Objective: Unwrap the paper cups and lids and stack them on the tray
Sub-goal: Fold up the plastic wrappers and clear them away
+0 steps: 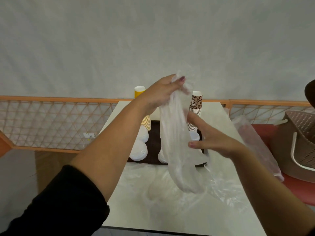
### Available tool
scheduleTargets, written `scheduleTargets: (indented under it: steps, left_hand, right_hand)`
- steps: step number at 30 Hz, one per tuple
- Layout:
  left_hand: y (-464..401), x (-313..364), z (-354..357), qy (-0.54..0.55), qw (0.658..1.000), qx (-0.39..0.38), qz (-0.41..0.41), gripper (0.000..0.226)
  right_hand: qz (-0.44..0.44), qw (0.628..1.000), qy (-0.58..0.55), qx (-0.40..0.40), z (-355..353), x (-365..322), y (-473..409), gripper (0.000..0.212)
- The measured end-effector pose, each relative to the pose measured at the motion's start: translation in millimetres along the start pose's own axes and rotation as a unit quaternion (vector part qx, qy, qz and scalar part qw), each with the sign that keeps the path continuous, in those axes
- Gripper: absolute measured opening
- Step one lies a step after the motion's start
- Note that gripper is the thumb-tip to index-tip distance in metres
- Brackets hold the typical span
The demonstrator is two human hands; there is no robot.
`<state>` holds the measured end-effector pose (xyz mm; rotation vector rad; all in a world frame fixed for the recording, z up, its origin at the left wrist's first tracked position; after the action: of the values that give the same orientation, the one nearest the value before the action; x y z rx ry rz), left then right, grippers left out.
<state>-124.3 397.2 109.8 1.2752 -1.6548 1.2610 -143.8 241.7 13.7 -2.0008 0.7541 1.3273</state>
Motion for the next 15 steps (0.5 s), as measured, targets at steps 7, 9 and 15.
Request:
scheduleTargets:
  steps: [7,9,15]
  left_hand:
    - [3,-16,13,0.031,0.999,-0.035,0.002,0.101]
    - [12,-8,12,0.039,0.998,-0.041,0.011,0.087]
    - [54,-36,12,0.062,0.987,-0.147,0.007,0.021]
  right_hand:
    - [0.162,0.985,-0.056,0.027,36,17,-10,0.033]
    - [0.222,0.954,-0.175,0.097,38,29,-14,0.033]
    - [0.198,0.858,-0.440,0.173,11,24,-29,0.056]
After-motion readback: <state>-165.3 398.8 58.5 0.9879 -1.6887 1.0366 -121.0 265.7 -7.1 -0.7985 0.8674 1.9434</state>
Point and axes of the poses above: each hand's wrist, its own y-axis away from the middle knuckle, its own z-axis out of the palm, x = y × z, the point moved 4 cm from there along -y, towards the middle knuckle, and after that the axes turned 7 degrees about x, right-handed, at the moved point
